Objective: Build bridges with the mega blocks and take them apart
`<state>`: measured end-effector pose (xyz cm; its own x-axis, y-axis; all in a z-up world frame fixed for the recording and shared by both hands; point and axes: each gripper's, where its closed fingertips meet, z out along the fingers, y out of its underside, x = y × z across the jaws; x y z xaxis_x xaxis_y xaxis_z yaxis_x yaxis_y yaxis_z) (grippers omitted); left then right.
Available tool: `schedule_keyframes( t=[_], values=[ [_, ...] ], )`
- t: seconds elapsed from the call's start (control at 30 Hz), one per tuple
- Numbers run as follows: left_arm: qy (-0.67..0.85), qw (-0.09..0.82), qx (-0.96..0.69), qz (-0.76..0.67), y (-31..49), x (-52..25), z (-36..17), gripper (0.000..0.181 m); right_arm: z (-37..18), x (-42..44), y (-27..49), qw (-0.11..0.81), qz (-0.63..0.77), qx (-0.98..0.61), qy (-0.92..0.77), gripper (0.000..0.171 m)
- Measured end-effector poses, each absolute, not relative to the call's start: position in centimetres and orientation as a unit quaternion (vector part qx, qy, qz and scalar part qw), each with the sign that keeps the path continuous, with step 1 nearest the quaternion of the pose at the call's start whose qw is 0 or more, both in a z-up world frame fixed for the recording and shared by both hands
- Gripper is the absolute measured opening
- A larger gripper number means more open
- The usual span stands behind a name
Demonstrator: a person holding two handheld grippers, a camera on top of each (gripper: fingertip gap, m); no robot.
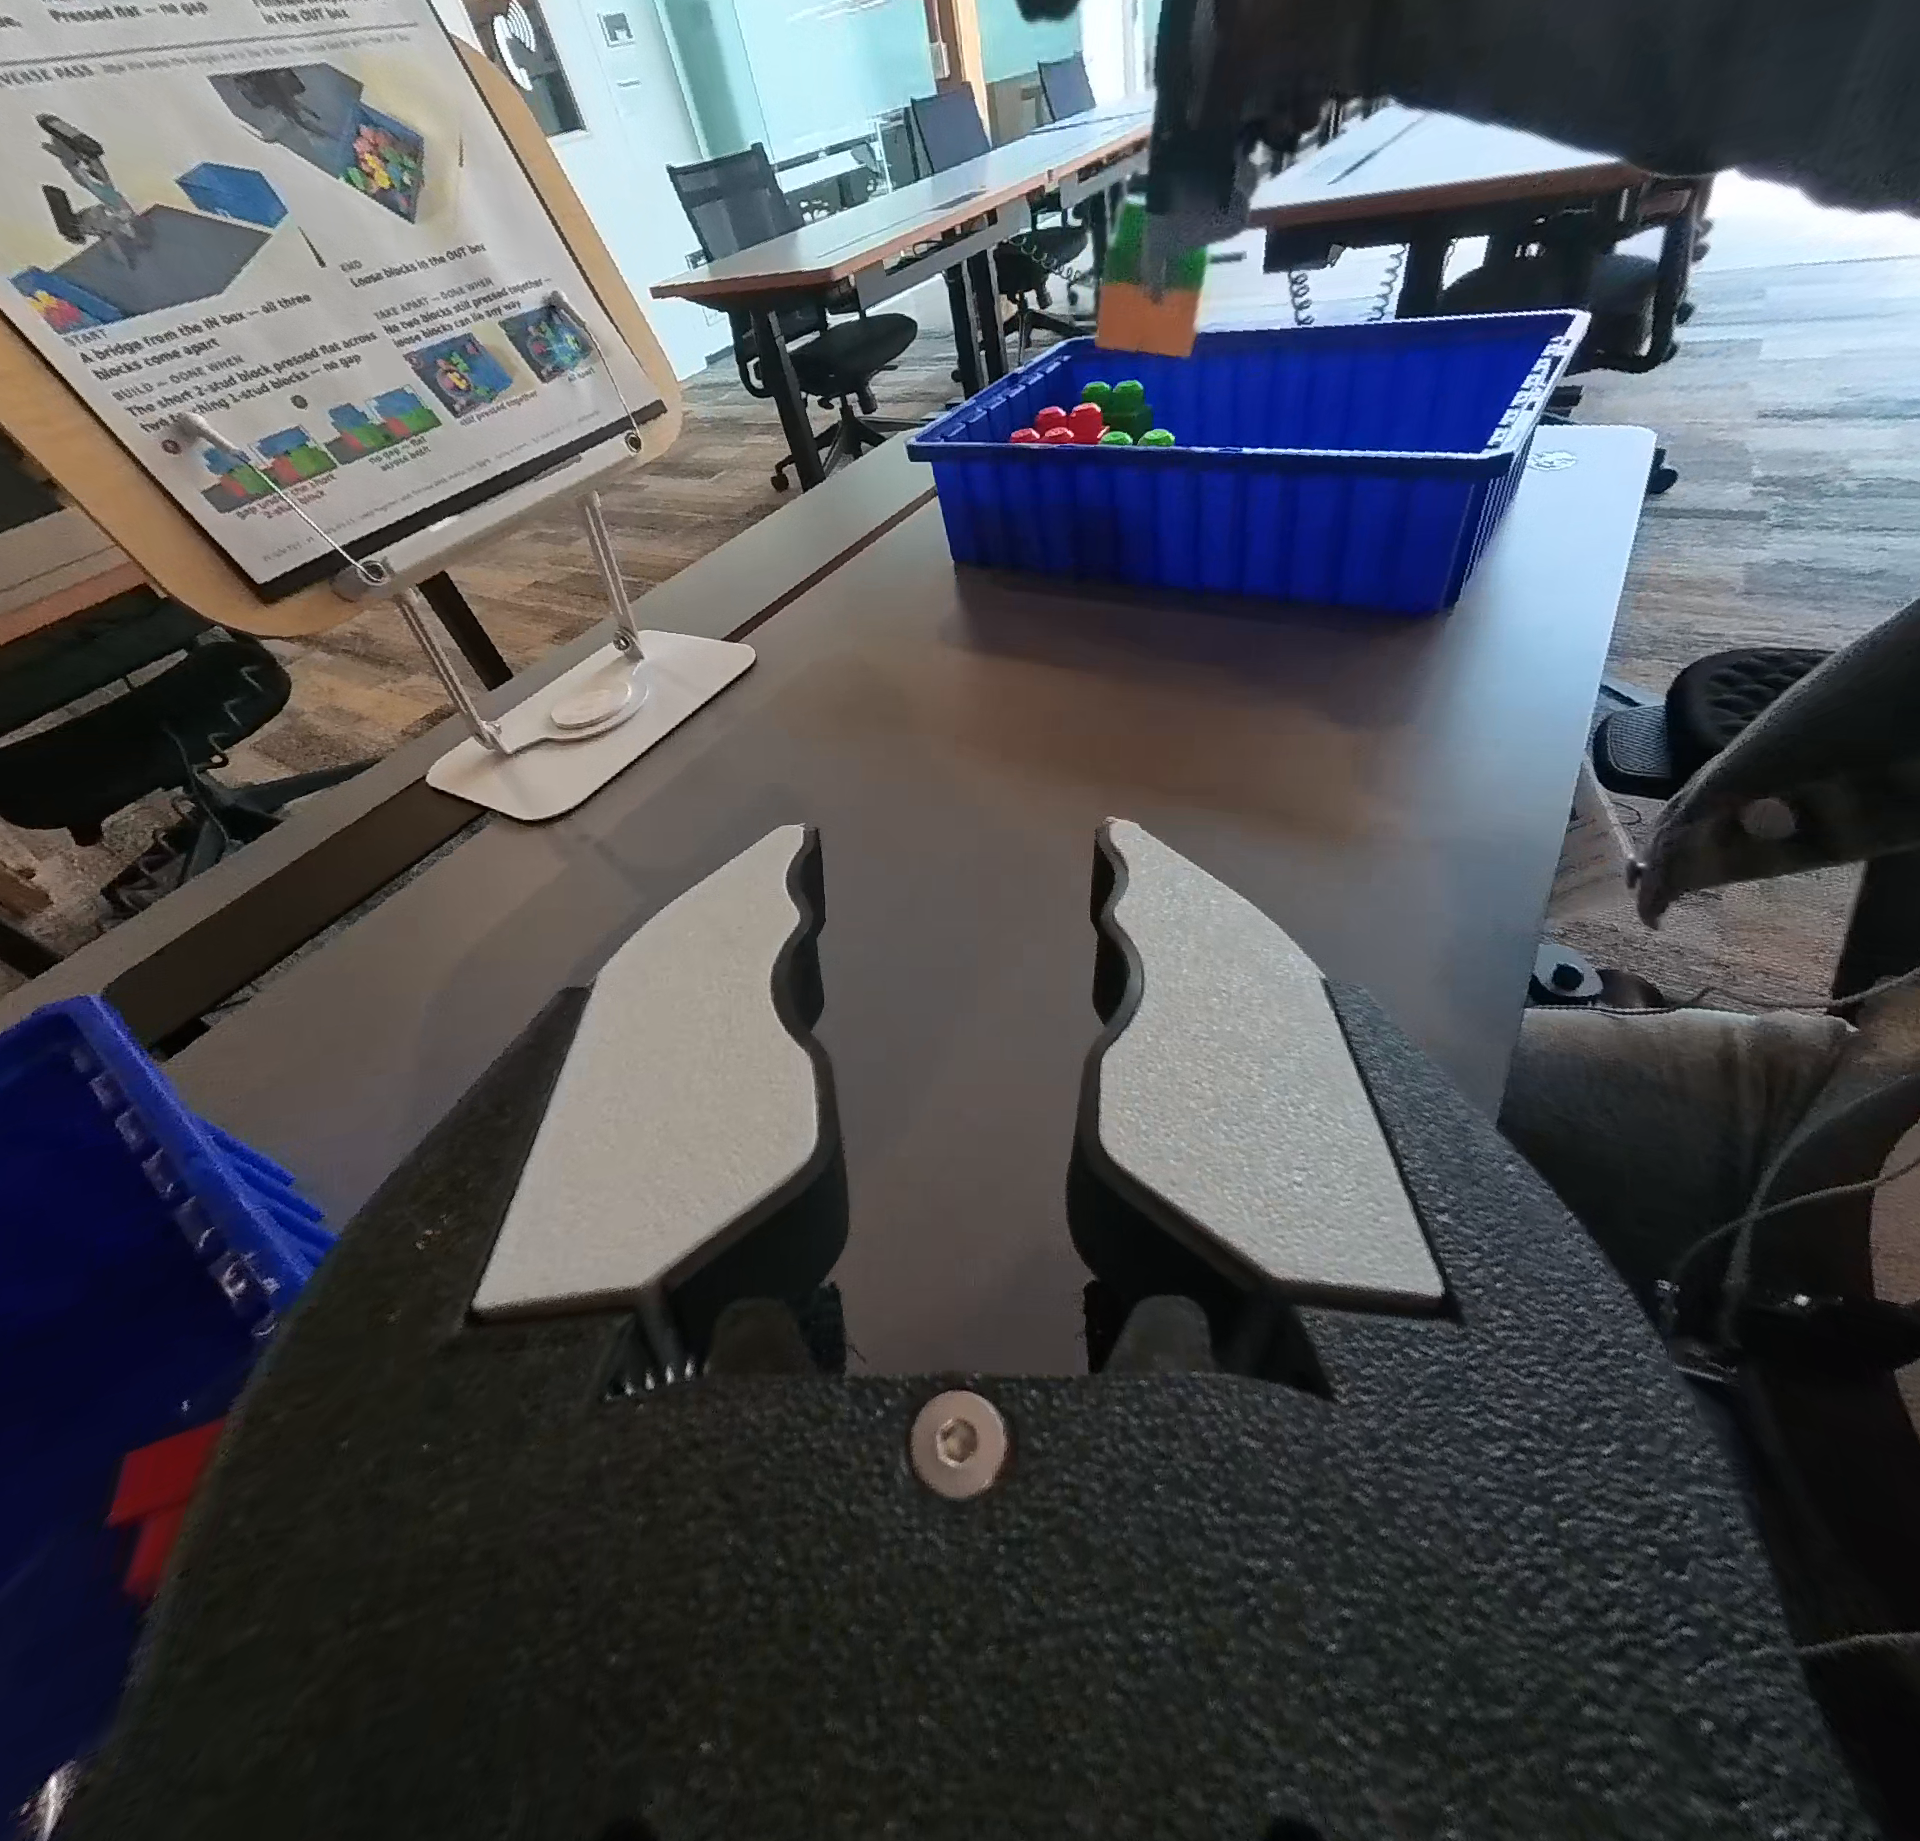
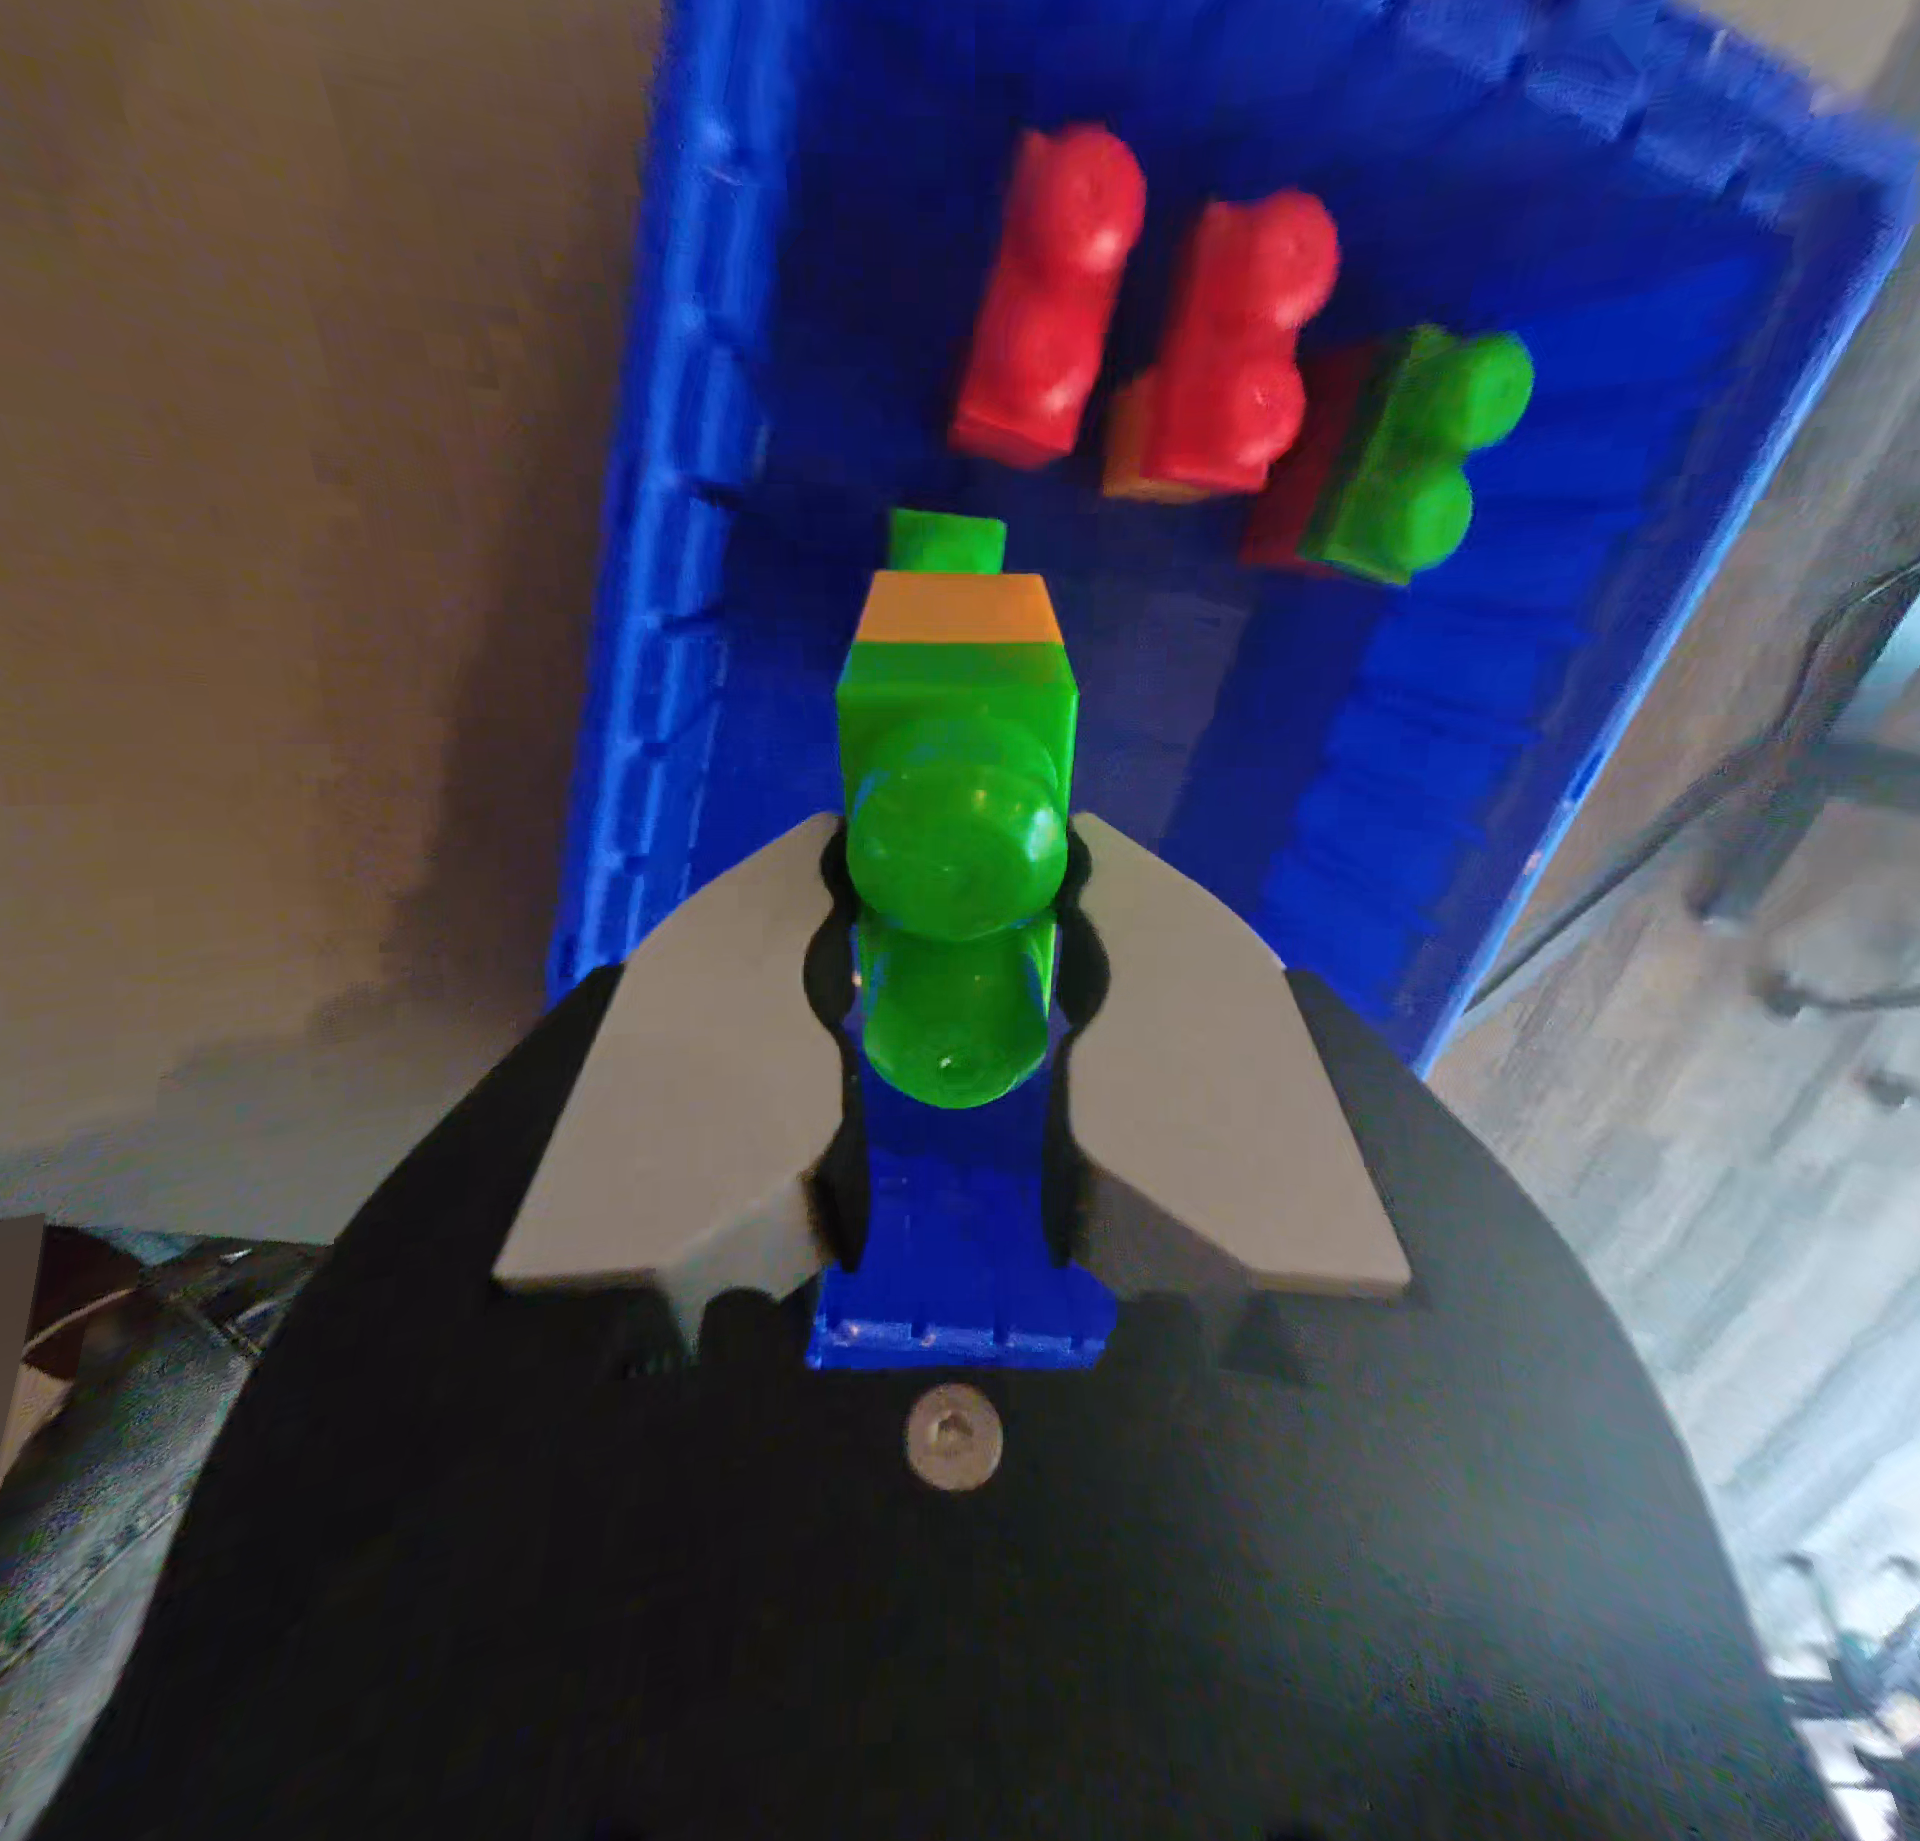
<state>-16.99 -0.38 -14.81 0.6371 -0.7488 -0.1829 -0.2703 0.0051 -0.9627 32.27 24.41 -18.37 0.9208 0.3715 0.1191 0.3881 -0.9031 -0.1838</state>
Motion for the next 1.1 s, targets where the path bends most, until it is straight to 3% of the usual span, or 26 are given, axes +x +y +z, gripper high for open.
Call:
schedule_keyframes(
  t=[0.37,0.87,1.0,1.1],
  values=[
    [0.369,0.59,-0.694,-0.185,0.5,-17.3,-15.8,0.049,-27.4,38.0,26.2,0.043,-0.013,-0.994,-0.1,0.035],
    [0.36,0.58,-0.707,-0.183,1.2,-18.1,-16.9,0.049,-31.4,38.1,27.3,0.015,-0.032,-0.993,-0.108,0.036],
    [0.368,0.579,-0.701,-0.194,1.0,-17.8,-16.8,0.055,-31.3,38.2,27.1,0.011,-0.036,-0.993,-0.114,0.064],
    [0.364,0.585,-0.698,-0.196,0.9,-17.7,-16.5,0.061,-30.4,38.1,27.2,0.024,-0.035,-0.992,-0.117,0.071]
  ],
)
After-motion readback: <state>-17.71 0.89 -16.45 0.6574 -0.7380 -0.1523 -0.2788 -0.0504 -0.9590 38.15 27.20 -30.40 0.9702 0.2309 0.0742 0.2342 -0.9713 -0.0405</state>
